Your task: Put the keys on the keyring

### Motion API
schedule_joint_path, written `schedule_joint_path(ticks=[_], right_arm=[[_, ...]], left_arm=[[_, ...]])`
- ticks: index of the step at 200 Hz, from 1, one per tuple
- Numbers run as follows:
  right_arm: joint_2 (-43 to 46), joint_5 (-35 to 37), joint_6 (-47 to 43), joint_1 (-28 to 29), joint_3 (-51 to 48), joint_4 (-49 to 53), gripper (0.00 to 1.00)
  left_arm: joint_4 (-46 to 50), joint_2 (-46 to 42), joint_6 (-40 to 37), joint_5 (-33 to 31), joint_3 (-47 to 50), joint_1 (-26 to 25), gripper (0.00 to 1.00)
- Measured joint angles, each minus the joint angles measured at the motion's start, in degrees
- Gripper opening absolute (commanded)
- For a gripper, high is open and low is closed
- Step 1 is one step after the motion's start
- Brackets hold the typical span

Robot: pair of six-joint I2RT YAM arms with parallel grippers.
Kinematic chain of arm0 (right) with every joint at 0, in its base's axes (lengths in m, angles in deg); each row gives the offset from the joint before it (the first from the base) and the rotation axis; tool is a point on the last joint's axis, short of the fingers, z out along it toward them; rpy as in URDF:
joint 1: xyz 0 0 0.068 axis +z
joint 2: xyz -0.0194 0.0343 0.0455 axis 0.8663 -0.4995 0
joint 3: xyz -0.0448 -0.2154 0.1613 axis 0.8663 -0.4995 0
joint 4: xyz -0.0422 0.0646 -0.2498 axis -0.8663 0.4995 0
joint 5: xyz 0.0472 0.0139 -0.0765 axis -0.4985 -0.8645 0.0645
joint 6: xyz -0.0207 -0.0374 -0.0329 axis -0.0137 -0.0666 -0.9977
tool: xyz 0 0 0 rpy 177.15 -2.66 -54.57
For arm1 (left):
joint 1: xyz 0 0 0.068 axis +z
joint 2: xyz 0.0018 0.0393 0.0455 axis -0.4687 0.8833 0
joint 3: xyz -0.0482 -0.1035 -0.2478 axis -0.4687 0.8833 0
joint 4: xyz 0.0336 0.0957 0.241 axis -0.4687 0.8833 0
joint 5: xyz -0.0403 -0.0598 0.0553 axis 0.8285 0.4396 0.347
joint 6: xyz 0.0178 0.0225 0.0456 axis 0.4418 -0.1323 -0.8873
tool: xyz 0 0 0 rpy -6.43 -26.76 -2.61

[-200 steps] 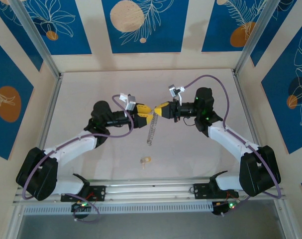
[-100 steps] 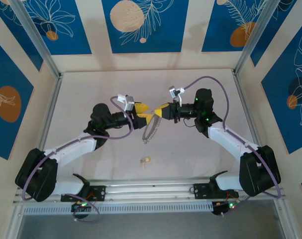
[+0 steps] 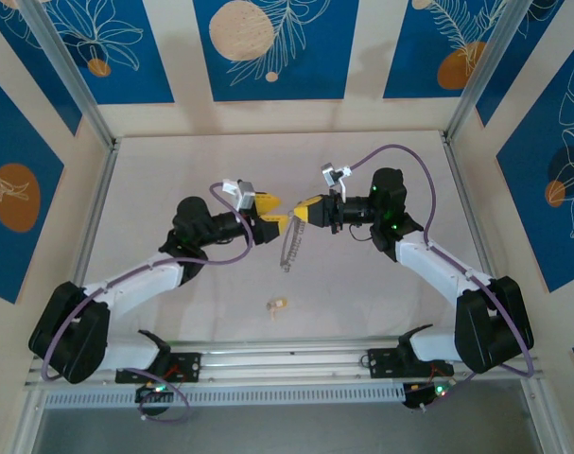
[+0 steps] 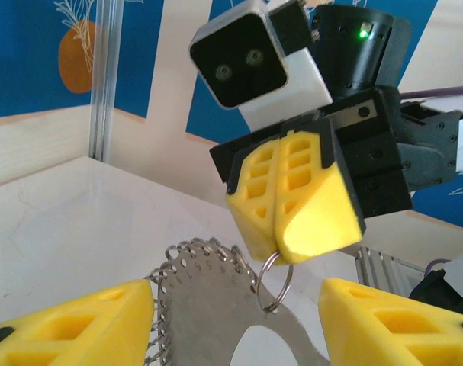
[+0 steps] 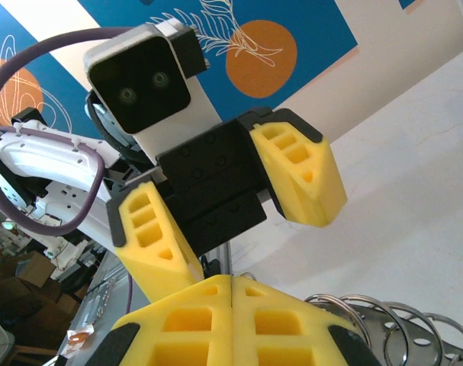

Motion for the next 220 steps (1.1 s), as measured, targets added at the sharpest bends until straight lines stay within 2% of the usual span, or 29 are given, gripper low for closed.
schedule_joint_path(ticks=[92,132,165,220], right_arm=[[0.0,0.0,0.0,0.0,0.0,0.0,0.00],[0.0,0.0,0.0,0.0,0.0,0.0,0.00],[0.0,0.0,0.0,0.0,0.0,0.0,0.00],[0.0,0.3,0.0,0.0,0.0,0.0,0.00]], left_arm=[[-1.4,3.4,2.2,2.5,-0.7,0.0,0.60],[-4.3,5.9,4.8,4.5,-1.6,0.0,0.56],[-6.7,6.8,7.1,6.1,-1.8,0.0,0.44],[-9.9,7.8,9.3,9.1,-2.1,0.0,0.00]])
